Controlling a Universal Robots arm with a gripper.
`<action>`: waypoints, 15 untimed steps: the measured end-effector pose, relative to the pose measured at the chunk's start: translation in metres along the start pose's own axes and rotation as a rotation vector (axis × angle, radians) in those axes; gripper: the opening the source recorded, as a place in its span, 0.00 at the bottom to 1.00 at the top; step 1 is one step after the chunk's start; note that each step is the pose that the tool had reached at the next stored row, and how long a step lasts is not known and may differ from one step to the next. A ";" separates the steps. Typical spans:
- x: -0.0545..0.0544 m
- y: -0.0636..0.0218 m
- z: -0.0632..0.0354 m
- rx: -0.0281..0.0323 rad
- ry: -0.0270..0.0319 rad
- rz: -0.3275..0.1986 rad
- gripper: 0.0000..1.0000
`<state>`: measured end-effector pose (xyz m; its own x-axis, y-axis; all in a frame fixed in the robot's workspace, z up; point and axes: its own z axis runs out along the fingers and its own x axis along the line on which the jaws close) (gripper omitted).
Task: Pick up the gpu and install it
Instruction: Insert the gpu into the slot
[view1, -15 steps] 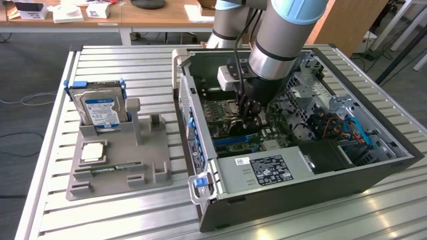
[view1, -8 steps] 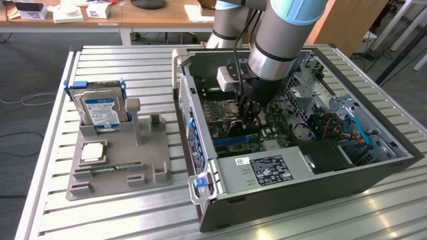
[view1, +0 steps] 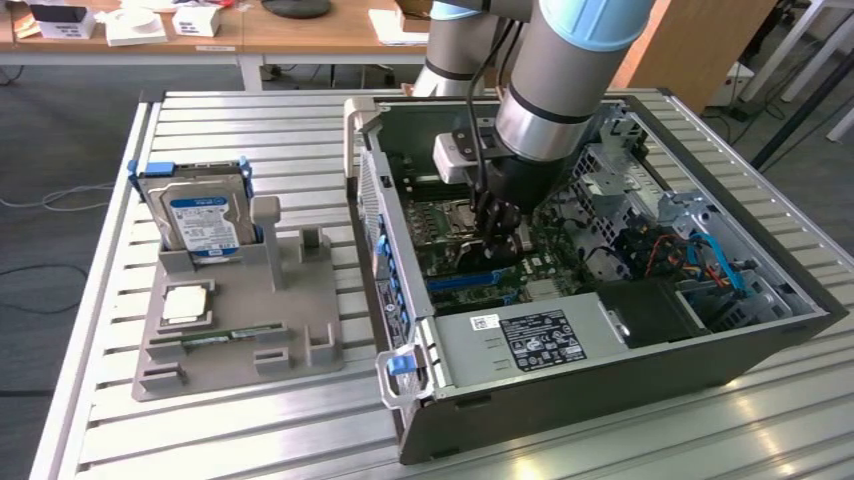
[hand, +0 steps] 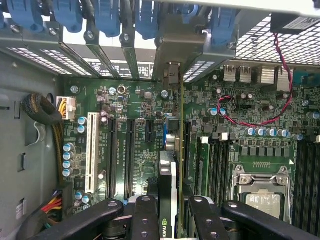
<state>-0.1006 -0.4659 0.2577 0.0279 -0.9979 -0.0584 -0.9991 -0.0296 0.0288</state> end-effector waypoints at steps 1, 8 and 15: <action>0.000 0.0000 0.0000 0.0005 0.0000 0.000 0.27; 0.000 0.0000 0.0000 0.0023 0.0000 -0.001 0.27; 0.000 -0.0001 0.0035 0.0023 -0.0001 -0.001 0.27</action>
<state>-0.1007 -0.4659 0.2542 0.0289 -0.9979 -0.0586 -0.9992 -0.0305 0.0264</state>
